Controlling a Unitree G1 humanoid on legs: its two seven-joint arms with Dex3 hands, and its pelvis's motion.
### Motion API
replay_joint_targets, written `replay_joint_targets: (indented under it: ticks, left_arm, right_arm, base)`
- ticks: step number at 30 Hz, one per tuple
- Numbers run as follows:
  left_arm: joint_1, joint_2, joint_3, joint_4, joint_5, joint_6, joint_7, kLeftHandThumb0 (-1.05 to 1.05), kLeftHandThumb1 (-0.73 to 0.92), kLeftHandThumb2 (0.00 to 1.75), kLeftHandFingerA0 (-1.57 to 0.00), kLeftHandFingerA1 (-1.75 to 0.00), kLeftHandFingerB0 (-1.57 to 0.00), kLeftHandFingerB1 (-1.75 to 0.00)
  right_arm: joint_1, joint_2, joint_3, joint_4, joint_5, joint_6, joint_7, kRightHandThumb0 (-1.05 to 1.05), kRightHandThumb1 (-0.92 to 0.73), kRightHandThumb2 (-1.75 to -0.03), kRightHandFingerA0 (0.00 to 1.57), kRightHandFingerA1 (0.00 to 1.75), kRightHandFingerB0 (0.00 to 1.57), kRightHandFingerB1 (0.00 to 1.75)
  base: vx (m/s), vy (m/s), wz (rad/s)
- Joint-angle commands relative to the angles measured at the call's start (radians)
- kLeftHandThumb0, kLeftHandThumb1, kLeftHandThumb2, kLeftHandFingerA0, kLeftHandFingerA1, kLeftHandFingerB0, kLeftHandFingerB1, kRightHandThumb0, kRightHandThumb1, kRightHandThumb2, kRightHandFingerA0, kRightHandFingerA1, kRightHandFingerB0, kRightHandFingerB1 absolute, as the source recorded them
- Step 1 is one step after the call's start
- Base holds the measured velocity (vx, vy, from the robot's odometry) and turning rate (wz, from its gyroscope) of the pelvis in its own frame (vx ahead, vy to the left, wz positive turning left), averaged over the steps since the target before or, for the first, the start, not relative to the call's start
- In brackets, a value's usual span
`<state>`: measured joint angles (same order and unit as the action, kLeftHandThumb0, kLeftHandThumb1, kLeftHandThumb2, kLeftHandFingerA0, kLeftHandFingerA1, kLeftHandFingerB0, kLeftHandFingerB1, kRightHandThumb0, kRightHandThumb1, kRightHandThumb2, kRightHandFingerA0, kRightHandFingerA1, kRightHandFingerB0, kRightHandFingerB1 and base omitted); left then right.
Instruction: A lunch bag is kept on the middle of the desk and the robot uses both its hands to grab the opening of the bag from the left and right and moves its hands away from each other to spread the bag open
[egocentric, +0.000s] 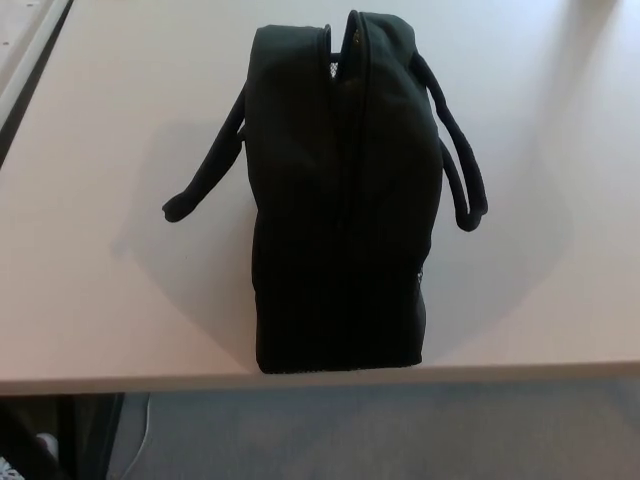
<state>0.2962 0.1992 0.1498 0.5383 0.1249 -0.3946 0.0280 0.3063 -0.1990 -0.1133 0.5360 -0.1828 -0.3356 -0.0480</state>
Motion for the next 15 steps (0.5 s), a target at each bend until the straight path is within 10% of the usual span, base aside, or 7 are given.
replay_joint_targets:
  ticks: [1,15]
  left_arm:
    - [0.030,0.007,0.059,-0.058,-0.058,-0.281,0.034,-0.35,0.59,0.58,-0.50,-0.38,-0.28,-0.32]
    - [0.052,-0.011,0.087,-0.061,-0.008,-0.461,0.079,-0.28,0.58,0.57,-0.50,-0.38,-0.27,-0.32]
  right_arm:
    - [0.039,0.008,-0.061,-0.068,0.059,-0.243,-0.065,-0.59,-0.56,-0.80,0.23,0.42,0.13,0.39]
    - [0.054,0.017,-0.066,-0.043,-0.003,-0.428,-0.133,-0.59,-0.56,-0.80,0.20,0.41,0.12,0.39]
  base:
    - [0.00,0.000,0.00]
    - [0.00,0.000,0.00]
